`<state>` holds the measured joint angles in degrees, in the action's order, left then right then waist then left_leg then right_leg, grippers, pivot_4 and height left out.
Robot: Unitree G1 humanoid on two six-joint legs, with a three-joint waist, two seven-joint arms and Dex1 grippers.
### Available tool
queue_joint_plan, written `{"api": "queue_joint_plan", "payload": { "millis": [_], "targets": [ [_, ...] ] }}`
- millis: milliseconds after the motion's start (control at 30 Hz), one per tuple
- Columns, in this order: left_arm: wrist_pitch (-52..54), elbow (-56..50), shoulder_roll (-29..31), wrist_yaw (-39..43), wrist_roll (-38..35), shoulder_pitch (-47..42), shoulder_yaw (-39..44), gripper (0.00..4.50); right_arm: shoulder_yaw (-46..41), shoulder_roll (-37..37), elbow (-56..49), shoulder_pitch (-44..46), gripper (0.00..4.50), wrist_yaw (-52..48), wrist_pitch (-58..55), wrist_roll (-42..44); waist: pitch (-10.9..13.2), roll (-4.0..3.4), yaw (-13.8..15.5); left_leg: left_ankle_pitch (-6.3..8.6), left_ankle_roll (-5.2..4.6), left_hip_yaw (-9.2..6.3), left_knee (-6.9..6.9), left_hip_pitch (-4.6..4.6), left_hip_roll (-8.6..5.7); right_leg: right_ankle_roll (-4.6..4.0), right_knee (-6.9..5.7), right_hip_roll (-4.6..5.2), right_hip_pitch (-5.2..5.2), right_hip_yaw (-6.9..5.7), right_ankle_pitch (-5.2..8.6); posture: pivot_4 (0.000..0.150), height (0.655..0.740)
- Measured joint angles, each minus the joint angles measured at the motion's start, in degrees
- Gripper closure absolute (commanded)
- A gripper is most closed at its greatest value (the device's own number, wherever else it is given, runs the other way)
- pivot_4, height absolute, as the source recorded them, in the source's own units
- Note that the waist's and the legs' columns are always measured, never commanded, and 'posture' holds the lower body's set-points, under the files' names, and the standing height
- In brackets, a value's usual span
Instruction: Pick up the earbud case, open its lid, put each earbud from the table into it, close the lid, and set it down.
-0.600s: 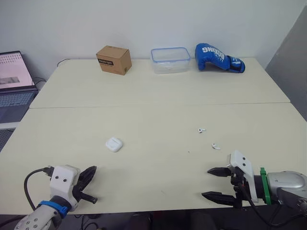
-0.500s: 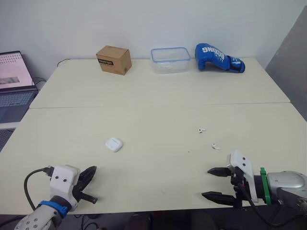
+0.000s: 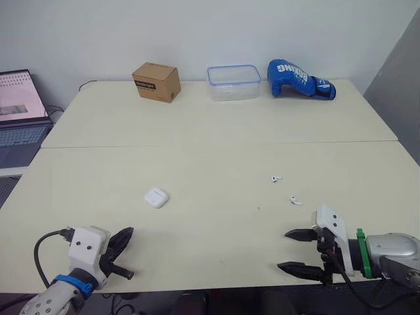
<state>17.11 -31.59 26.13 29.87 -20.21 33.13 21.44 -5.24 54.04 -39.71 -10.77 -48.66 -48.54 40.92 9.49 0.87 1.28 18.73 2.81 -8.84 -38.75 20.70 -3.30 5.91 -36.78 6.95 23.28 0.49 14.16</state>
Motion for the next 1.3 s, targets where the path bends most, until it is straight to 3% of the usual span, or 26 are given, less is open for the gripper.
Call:
{"api": "queue_joint_plan", "payload": {
  "millis": [267,467,833,967,1267,1300],
  "targets": [
    [2.14,1.15,3.21,3.2,-2.58,-1.91,1.37,4.46,0.52,0.06,0.72,0.43,0.0,-1.52,1.7,-1.37,0.01,-0.02,-0.02,0.0,0.0,-0.01,0.0,-0.03,0.02,0.0,-0.06,-0.01,0.0,-0.01,0.0,0.15,0.7307],
    [4.33,8.65,10.86,8.41,-6.93,-14.57,4.24,4.46,1.07,4.89,5.09,15.38,0.0,-8.35,3.86,-1.72,0.05,-0.08,-0.29,-0.02,0.02,-0.03,-0.01,-0.06,0.02,-0.01,-0.05,-0.02,-0.04,-0.07,0.0,0.15,0.7307],
    [-0.68,23.02,10.62,13.78,-4.39,-28.27,-3.59,4.46,7.97,4.06,15.27,30.41,0.0,-17.82,9.54,-5.4,0.06,-0.08,-0.98,-0.06,0.11,-0.14,0.0,0.03,-0.01,-0.03,-0.06,0.0,0.07,-0.09,-0.02,0.15,0.7307],
    [-0.27,25.06,10.58,15.84,-4.6,-29.88,-5.37,3.63,8.94,3.79,16.27,31.8,0.0,-19.12,10.32,-6.38,0.06,-0.09,-1.27,-0.14,0.26,-0.16,-0.01,0.05,-0.02,-0.02,-0.04,0.0,0.09,-0.09,-0.02,0.15,0.7307],
    [-0.02,25.24,10.71,16.87,-4.35,-29.68,-5.7,0.77,9.03,3.28,15.79,29.91,0.0,-19.68,10.62,-7.01,0.06,-0.09,-1.37,-0.14,0.26,-0.16,-0.01,0.05,-0.02,-0.02,-0.07,0.0,0.11,-0.07,-0.02,0.15,0.7307],
    [-0.22,25.24,10.71,17.0,-3.86,-29.43,-6.14,0.77,9.03,3.28,15.76,29.93,0.0,-19.81,10.62,-7.04,0.06,-0.09,-1.37,-0.14,0.26,-0.16,-0.01,0.05,-0.02,-0.02,-0.06,0.0,0.11,-0.07,-0.02,0.15,0.7307]
  ]
}}
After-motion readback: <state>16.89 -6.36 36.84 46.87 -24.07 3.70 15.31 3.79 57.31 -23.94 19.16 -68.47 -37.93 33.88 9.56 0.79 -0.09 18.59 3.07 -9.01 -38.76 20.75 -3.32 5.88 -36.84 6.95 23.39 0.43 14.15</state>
